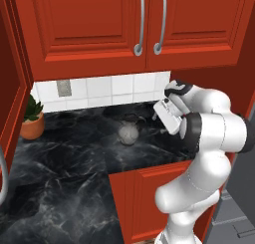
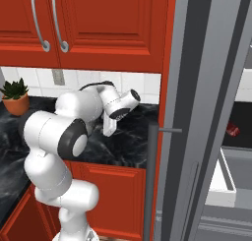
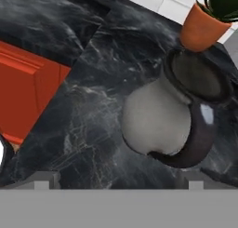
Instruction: Move the steak and sausage from the top shelf to the second highest shelf to make space. Then, place the pitcher from the counter on the cleared top shelf.
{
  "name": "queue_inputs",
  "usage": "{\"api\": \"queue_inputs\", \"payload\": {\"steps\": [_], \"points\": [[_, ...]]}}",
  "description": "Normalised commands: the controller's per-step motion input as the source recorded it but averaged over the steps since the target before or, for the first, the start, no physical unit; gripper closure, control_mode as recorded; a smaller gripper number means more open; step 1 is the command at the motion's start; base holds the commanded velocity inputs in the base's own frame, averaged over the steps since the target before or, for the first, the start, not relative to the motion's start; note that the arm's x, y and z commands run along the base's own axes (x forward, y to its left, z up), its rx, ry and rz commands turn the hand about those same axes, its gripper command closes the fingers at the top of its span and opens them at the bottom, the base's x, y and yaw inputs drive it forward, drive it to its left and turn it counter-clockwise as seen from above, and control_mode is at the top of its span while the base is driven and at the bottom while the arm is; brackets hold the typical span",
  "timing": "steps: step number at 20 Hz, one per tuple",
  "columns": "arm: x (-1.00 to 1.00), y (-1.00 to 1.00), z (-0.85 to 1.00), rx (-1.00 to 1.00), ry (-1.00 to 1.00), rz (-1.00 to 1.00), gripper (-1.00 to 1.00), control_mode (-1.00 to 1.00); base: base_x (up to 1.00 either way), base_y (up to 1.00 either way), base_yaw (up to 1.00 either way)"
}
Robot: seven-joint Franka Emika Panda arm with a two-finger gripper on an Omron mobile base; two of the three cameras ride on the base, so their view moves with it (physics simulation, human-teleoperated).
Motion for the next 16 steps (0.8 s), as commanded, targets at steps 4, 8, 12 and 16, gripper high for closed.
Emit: {"api": "queue_inputs", "payload": {"steps": [4, 8, 12, 16], "points": [[0.41, -0.03, 0.0, 0.05, 0.0, 0.0, -1.0, -1.0, 0.0, 0.0, 0.0], [0.55, 0.0, 0.0, 0.06, 0.01, 0.0, -1.0, -1.0, 0.0, 0.0, 0.0], [0.35, 0.0, 0.0, 0.06, 0.1, 0.0, -1.0, -1.0, 0.0, 0.0, 0.0], [0.12, 0.15, 0.0, 0.07, 0.22, 0.03, -1.0, -1.0, 0.0, 0.0, 0.0]]}}
